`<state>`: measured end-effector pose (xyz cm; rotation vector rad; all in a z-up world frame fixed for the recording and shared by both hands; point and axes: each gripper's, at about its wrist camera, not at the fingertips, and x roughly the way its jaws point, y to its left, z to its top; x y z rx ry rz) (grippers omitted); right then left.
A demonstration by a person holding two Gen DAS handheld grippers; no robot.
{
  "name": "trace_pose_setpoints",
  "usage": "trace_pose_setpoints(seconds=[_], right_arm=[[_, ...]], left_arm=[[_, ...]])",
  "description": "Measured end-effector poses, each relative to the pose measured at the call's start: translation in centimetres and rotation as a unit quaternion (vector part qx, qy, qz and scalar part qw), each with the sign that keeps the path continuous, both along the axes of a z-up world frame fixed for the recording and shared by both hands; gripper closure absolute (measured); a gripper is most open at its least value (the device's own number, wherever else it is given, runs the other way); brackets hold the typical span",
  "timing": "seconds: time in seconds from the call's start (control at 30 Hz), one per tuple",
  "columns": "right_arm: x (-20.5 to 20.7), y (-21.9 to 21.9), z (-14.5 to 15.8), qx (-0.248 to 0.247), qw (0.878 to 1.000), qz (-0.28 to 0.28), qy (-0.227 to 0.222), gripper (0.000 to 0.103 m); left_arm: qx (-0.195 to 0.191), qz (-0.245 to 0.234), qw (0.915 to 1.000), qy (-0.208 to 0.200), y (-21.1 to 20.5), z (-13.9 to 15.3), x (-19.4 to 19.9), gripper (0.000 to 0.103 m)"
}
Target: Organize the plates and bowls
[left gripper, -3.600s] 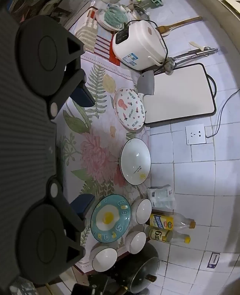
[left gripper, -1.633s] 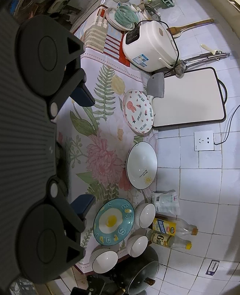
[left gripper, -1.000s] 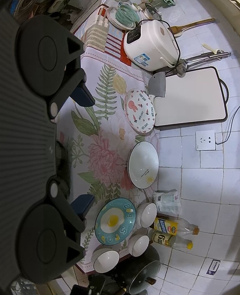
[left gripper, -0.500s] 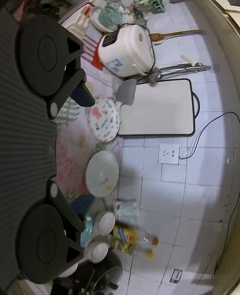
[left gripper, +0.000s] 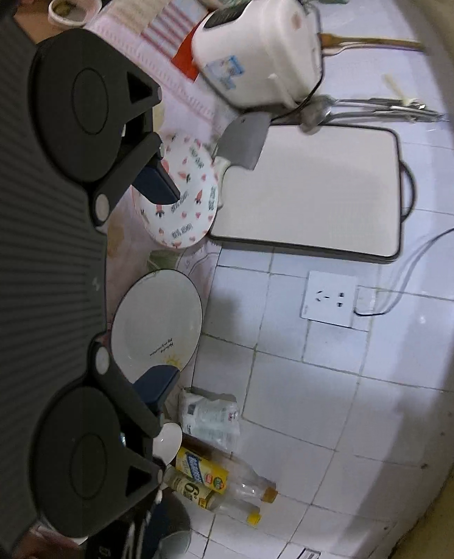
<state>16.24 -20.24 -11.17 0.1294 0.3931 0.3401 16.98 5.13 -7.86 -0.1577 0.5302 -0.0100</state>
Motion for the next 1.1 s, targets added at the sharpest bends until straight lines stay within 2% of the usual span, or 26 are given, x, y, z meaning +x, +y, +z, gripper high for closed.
trace_pose_setpoints(seconds=[0.1, 0.2, 0.33, 0.43, 0.57, 0.67, 0.8, 0.83, 0.87, 0.9, 0.93, 0.97, 1.1], right_arm=[[3.2, -0.2, -2.3, 0.011, 1.000, 0.012, 0.025, 0.003], [6.0, -0.1, -4.8, 0.022, 0.998, 0.005, 0.053, 0.004], [9.2, 0.1, -7.8, 0.019, 0.996, -0.002, 0.088, 0.005], [11.9, -0.1, -10.1, 0.027, 0.991, -0.014, 0.130, 0.011], [14.6, -0.6, -12.4, 0.056, 0.983, -0.027, 0.171, 0.023], [15.8, -1.0, -13.1, 0.069, 0.978, -0.039, 0.191, 0.034], [16.5, -1.5, -13.4, 0.084, 0.973, -0.055, 0.206, 0.047], [16.6, -1.5, -13.4, 0.080, 0.974, -0.056, 0.204, 0.051], [16.7, -1.4, -13.4, 0.077, 0.974, -0.047, 0.209, 0.071], [16.9, -1.2, -13.5, 0.067, 0.973, -0.049, 0.217, 0.081], [16.9, -1.0, -13.5, 0.053, 0.973, -0.052, 0.220, 0.085], [16.9, -0.8, -13.5, 0.043, 0.974, -0.052, 0.216, 0.085], [16.7, -0.4, -13.4, 0.019, 0.977, -0.050, 0.206, 0.084]], left_arm=[[-0.023, -0.016, 0.9994, -0.020, 0.1, -2.6, 2.0, 0.010], [-0.039, -0.017, 0.9991, 0.001, 0.4, -4.8, 4.2, 0.013], [-0.022, -0.019, 0.9994, 0.020, -0.1, -7.2, 6.7, 0.015], [-0.032, -0.015, 0.9977, 0.059, -0.4, -9.2, 8.9, 0.025], [-0.050, 0.004, 0.9938, 0.099, -0.6, -11.6, 11.2, 0.032], [-0.055, 0.012, 0.9903, 0.127, -0.8, -12.7, 12.6, 0.032], [-0.053, 0.029, 0.9884, 0.139, -0.9, -13.6, 13.5, 0.032], [-0.060, 0.030, 0.9876, 0.142, -0.8, -13.9, 13.6, 0.035], [-0.068, 0.030, 0.9862, 0.148, -0.7, -14.1, 13.9, 0.047], [-0.077, 0.024, 0.9847, 0.155, -0.7, -14.4, 14.1, 0.052], [-0.088, 0.018, 0.9825, 0.163, -0.6, -14.7, 14.3, 0.059], [-0.098, 0.016, 0.9810, 0.166, -0.5, -14.9, 14.4, 0.068], [-0.108, 0.001, 0.9780, 0.179, -0.8, -15.7, 14.7, 0.084]])
